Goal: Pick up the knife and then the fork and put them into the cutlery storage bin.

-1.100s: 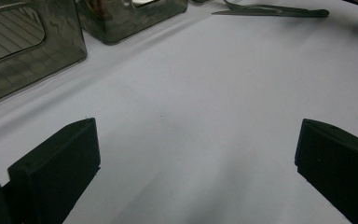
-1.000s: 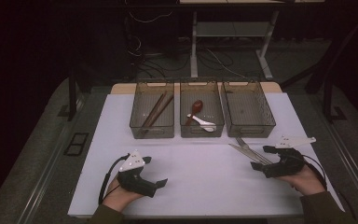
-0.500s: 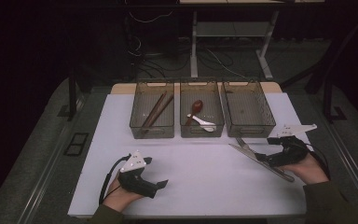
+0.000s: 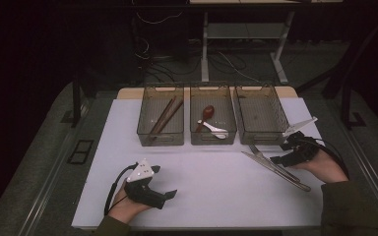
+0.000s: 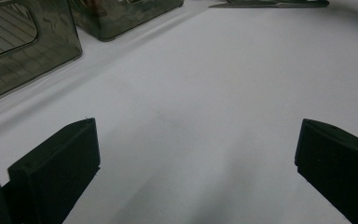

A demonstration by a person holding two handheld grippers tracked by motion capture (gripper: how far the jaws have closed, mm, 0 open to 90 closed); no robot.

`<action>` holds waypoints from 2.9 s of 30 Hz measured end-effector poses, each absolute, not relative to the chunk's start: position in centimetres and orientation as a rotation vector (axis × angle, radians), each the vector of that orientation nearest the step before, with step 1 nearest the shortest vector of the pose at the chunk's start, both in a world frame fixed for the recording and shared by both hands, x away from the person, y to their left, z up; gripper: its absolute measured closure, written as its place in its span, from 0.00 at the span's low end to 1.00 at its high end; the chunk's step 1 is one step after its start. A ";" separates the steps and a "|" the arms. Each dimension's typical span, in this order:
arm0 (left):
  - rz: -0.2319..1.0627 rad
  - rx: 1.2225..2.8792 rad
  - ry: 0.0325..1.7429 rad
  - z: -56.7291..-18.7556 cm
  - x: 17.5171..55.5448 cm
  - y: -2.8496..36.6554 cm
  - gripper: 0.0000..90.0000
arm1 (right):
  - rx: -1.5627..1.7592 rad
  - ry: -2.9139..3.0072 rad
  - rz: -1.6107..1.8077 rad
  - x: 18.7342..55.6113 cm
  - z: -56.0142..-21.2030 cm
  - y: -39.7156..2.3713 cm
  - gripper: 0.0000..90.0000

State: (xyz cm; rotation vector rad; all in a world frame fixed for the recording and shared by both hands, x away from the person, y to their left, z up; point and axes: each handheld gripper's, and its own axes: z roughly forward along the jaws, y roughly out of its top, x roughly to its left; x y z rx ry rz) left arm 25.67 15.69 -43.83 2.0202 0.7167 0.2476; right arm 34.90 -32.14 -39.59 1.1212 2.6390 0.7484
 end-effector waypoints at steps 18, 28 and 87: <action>0.231 2.038 0.706 -44.0 25.6 15.5 0.00 | 1.038 2.803 0.460 37.3 -39.6 -30.3 0.57; 0.232 2.059 0.689 -44.1 25.6 15.3 0.00 | 1.065 2.864 0.373 37.7 -40.6 -30.1 0.71; 0.225 2.069 0.679 -44.2 25.5 15.2 0.00 | 1.031 2.839 0.513 36.8 -39.8 -31.3 0.93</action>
